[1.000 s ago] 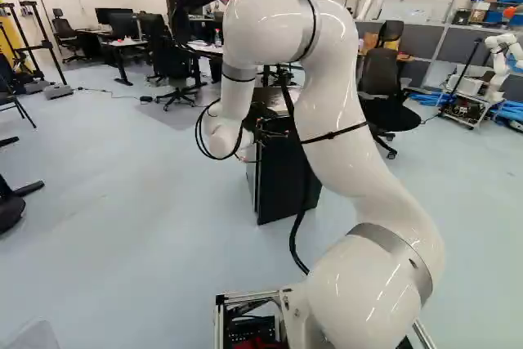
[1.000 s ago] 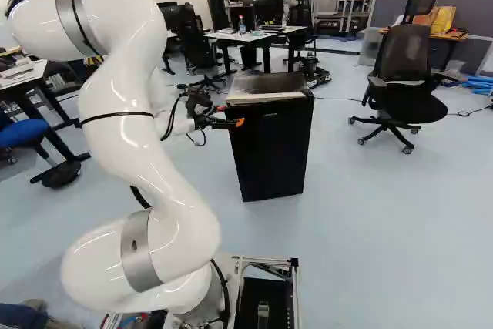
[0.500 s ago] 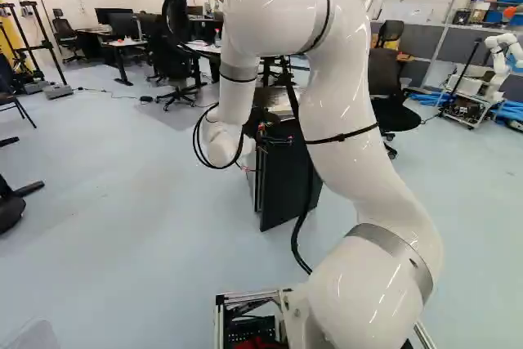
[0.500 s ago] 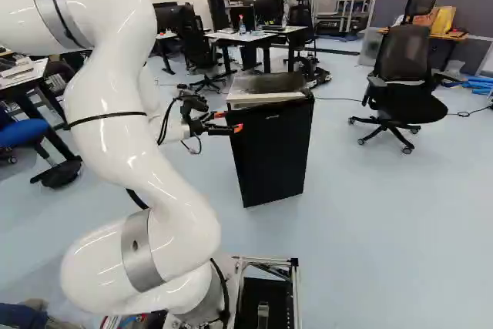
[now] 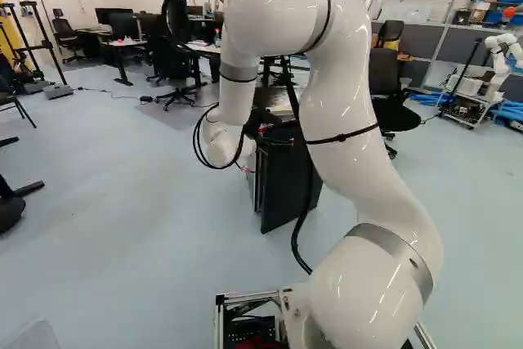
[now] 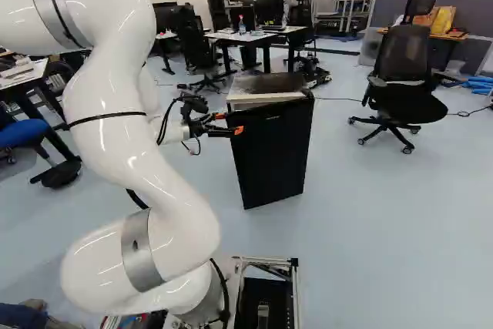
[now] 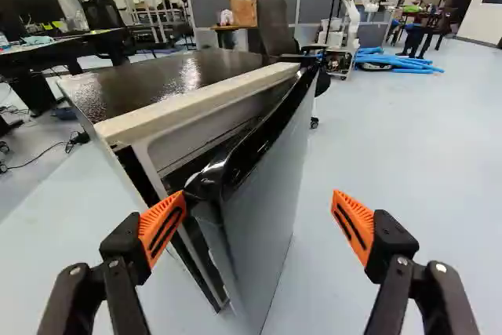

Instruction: Grab a drink from the fridge

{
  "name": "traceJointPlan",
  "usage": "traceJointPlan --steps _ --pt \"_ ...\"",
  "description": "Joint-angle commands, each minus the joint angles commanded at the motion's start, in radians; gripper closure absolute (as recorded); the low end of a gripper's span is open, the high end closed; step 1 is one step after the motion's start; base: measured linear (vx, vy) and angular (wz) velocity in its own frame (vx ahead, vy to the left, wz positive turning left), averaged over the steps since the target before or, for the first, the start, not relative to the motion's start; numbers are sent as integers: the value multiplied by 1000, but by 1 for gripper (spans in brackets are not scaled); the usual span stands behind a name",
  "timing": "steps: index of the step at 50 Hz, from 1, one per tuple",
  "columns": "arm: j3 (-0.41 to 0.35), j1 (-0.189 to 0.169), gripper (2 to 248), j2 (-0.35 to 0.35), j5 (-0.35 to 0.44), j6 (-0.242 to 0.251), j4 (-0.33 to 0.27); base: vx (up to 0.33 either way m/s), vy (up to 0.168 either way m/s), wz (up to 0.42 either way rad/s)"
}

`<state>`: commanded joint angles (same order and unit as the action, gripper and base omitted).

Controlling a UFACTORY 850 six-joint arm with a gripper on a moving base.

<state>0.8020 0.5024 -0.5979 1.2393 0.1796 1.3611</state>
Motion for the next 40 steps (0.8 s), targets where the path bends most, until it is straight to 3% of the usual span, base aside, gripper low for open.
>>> traceJointPlan --steps 40 --pt "58 -13 3 -33 0 0 84 0 0 0"
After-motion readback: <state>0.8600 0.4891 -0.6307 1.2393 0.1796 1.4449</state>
